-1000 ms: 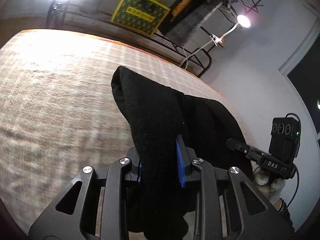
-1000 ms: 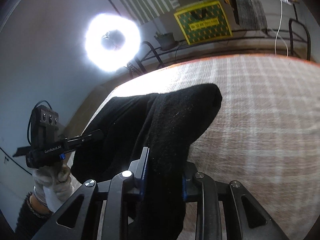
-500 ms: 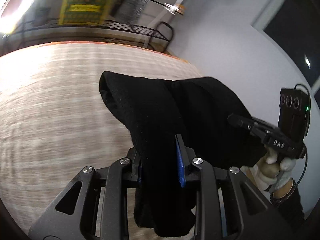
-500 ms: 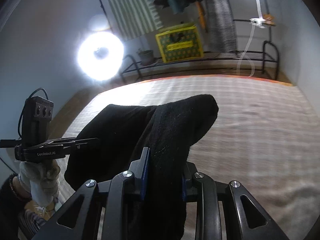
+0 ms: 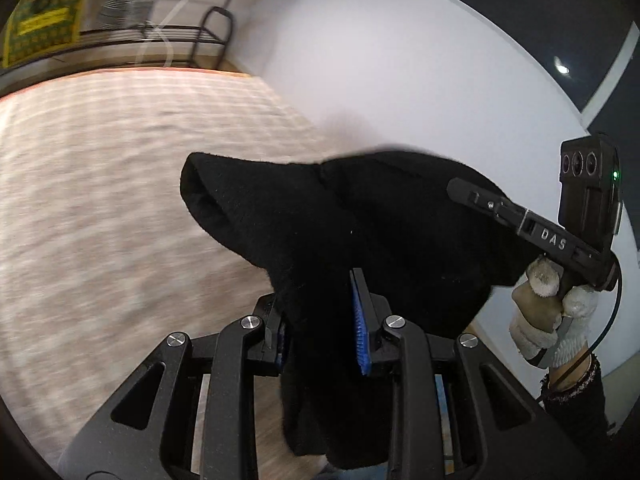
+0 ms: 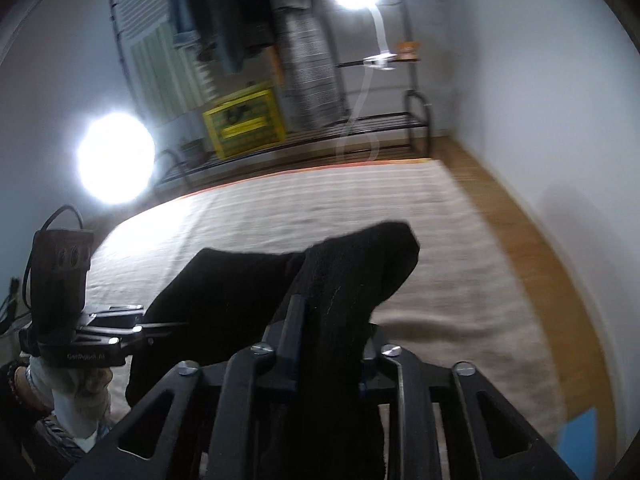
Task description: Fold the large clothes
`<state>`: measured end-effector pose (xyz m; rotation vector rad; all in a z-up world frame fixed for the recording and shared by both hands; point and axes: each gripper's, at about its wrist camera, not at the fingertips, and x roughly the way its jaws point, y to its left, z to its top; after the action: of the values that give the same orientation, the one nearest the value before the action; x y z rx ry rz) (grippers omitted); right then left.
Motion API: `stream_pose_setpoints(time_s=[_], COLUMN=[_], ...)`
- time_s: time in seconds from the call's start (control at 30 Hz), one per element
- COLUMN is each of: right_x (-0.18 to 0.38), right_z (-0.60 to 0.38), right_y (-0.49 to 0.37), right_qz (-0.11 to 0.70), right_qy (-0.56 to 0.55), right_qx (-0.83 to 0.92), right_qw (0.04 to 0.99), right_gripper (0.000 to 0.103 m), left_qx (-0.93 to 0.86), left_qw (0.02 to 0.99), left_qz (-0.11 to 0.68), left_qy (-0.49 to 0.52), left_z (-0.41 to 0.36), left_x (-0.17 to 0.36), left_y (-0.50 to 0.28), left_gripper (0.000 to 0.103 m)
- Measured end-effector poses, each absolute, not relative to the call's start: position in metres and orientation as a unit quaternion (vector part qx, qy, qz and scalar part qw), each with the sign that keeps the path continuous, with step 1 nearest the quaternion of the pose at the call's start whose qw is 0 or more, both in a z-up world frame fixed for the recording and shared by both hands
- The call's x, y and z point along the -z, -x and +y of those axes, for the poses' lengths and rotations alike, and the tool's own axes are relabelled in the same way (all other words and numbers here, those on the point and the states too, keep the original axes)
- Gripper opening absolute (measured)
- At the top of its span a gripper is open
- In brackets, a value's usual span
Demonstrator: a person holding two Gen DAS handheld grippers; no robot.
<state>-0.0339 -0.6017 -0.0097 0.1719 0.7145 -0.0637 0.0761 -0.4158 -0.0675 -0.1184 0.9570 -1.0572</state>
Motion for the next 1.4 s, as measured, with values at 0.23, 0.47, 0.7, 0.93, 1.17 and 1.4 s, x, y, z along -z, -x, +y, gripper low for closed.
stream_pose_setpoints(time_s=[0.23, 0.47, 0.7, 0.93, 1.17, 1.4], right_x=[0.032, 0.095, 0.135, 0.130, 0.141, 0.143], right_z=[-0.669, -0.681, -0.680, -0.677, -0.684, -0.684], right_y=[0.040, 0.083, 0.093, 0.112, 0.130, 0.132], right_qz=[0.383, 0.379, 0.395, 0.396, 0.389, 0.400], right_qy=[-0.126, -0.263, -0.300, -0.297, -0.335, -0.328], right_qx=[0.074, 0.016, 0.024, 0.001, -0.012, 0.001], right_qw=[0.912, 0.887, 0.868, 0.869, 0.858, 0.856], right_gripper=[0.014, 0.038, 0.046, 0.055, 0.042, 0.042], left_qx=[0.486, 0.470, 0.467, 0.481, 0.552, 0.518], left_qw=[0.744, 0.728, 0.728, 0.768, 0.718, 0.718], left_qz=[0.457, 0.494, 0.499, 0.422, 0.404, 0.404], left_qy=[0.038, 0.074, 0.057, 0.002, -0.130, -0.229], left_z=[-0.473, -0.447, -0.434, -0.402, -0.475, -0.523], left_x=[0.109, 0.128, 0.134, 0.089, 0.105, 0.152], left_y=[-0.066, -0.099, -0.094, -0.053, 0.014, 0.019], left_gripper=[0.024, 0.024, 0.025, 0.027, 0.036, 0.036])
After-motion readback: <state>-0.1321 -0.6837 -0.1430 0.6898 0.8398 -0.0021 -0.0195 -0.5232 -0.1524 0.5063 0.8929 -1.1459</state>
